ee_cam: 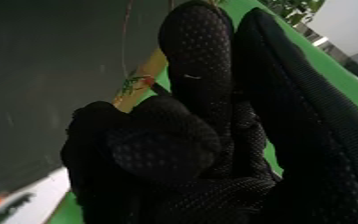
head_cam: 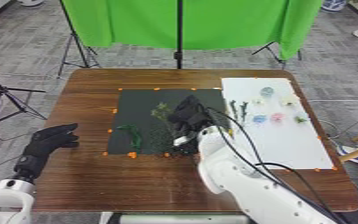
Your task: Arrange flowers
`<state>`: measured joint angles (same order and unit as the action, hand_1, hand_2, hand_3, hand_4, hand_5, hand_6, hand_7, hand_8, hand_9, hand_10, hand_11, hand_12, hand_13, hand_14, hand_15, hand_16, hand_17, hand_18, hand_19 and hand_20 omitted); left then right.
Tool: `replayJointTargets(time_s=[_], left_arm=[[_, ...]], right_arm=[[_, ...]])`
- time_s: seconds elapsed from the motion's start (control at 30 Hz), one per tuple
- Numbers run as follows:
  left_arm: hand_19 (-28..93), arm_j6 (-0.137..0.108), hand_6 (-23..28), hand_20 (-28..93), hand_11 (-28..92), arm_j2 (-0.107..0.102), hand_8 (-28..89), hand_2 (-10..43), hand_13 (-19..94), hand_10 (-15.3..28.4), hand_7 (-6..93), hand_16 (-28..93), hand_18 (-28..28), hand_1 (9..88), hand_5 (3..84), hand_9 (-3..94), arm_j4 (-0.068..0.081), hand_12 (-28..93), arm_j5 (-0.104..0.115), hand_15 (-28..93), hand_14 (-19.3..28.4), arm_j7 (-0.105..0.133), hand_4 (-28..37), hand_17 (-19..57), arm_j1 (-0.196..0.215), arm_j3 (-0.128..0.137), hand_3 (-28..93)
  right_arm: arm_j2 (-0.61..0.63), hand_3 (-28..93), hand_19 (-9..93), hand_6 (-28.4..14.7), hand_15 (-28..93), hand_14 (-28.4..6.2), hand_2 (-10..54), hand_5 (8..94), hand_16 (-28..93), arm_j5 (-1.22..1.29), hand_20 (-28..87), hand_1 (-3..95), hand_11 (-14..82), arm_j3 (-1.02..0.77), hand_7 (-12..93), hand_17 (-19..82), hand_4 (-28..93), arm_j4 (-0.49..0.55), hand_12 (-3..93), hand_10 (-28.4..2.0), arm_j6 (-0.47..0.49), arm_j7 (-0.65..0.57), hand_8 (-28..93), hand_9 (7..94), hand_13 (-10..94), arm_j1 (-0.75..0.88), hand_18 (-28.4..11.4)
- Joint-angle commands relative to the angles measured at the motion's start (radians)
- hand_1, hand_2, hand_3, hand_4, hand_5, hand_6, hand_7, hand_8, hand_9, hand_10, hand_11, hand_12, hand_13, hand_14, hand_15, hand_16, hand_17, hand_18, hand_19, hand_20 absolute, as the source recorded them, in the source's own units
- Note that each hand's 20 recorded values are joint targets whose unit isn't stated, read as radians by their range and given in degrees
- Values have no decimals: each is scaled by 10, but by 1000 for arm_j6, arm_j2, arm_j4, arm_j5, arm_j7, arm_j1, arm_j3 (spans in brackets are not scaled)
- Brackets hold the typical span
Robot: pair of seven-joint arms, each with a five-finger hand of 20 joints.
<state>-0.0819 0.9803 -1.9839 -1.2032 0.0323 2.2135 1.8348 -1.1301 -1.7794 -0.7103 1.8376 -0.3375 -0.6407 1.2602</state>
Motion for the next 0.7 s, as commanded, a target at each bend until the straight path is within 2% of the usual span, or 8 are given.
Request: replayJointTargets(time_s=[0.03,0.3,0.7], left_arm=[[248,18,57,250,266,10,-61,75,451,153,124,-6,157,336,491,519,-6,146,-9,353,203,-21,-116,114,13,9,636],[251,40,57,249,263,16,-60,74,448,153,121,-5,158,335,489,515,-7,147,-15,352,203,-35,-114,111,13,9,637],[249,51,57,246,262,17,-59,69,445,152,120,-5,160,333,487,513,-7,147,-20,349,203,-41,-114,109,12,13,636]], right_arm=[[-34,557,932,-33,618,-9,-95,836,234,-38,469,568,383,12,291,727,-83,-27,229,-109,-21,-8,177,937,937,24,-94],[-49,557,932,-33,616,-9,-95,834,232,-34,457,560,379,11,294,726,-77,-48,229,-110,-24,-5,175,937,937,33,-94],[-59,544,932,-33,610,-11,-95,827,234,-14,447,537,374,16,299,724,-69,-62,231,-112,-20,5,175,937,937,40,-94]])
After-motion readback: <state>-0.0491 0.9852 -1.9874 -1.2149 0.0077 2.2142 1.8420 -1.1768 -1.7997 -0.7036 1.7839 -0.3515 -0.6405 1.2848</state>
